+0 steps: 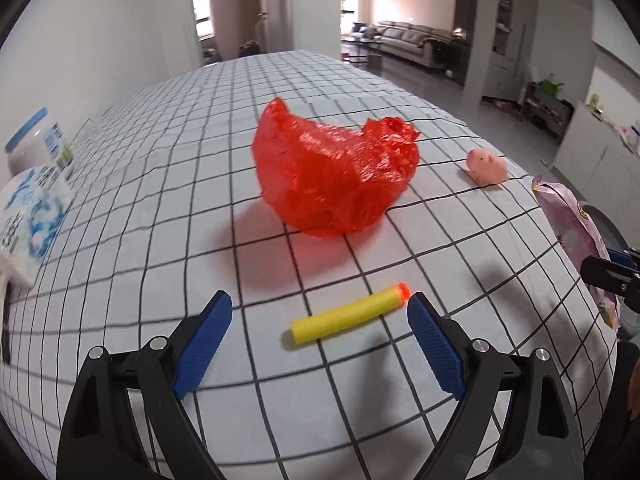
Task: Collect trash
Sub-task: 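Close the left tool on the yellow foam dart while the right tool holds the wrapper, then carry the dart and the wrapper over the grey basket with both tools, then open the left tool to drop the dart while the right tool drops the wrapper into the basket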
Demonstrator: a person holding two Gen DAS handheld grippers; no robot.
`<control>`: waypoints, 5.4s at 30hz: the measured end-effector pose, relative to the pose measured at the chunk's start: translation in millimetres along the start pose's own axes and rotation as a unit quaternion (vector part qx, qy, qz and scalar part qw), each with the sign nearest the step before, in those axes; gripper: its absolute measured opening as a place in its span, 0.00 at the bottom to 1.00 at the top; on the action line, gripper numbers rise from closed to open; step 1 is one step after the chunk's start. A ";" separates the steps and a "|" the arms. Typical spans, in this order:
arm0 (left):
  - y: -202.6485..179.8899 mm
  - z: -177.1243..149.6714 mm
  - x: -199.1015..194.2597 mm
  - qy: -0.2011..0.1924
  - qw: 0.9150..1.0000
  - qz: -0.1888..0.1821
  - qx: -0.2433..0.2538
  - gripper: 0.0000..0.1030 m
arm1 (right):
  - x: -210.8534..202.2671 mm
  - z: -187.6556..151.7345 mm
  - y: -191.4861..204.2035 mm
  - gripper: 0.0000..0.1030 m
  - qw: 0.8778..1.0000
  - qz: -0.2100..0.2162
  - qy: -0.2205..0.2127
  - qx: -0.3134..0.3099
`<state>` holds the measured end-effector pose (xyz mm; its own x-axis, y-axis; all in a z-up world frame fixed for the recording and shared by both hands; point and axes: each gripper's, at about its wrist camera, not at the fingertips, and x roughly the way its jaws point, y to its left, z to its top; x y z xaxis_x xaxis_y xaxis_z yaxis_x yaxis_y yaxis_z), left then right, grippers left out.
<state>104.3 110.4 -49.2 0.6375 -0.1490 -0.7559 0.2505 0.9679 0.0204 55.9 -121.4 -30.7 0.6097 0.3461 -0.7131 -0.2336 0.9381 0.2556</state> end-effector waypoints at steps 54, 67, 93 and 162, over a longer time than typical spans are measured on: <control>-35.1 -0.5 18.1 0.047 0.992 -0.074 0.090 0.75 | -41.4 -25.1 -41.9 0.31 0.998 -0.002 -0.030 0.051; -44.3 -11.3 2.8 0.038 0.992 -0.090 0.085 0.20 | -45.0 -29.0 -45.9 0.31 0.998 0.001 -0.034 0.058; -163.4 2.0 -57.3 -0.047 0.996 -0.056 0.047 0.13 | -83.2 -65.2 -96.3 0.31 0.994 -0.043 -0.055 0.082; -350.6 16.5 -1.1 0.014 0.980 -0.163 0.110 0.64 | -142.5 -123.4 -238.9 0.51 0.962 -0.156 -0.065 0.215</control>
<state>27.8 -232.2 -44.6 0.4782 -0.4344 -0.7633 0.5901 0.8026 -0.0871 -68.6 -396.2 -70.7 0.6953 0.0200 -0.7185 0.2936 0.9045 0.3094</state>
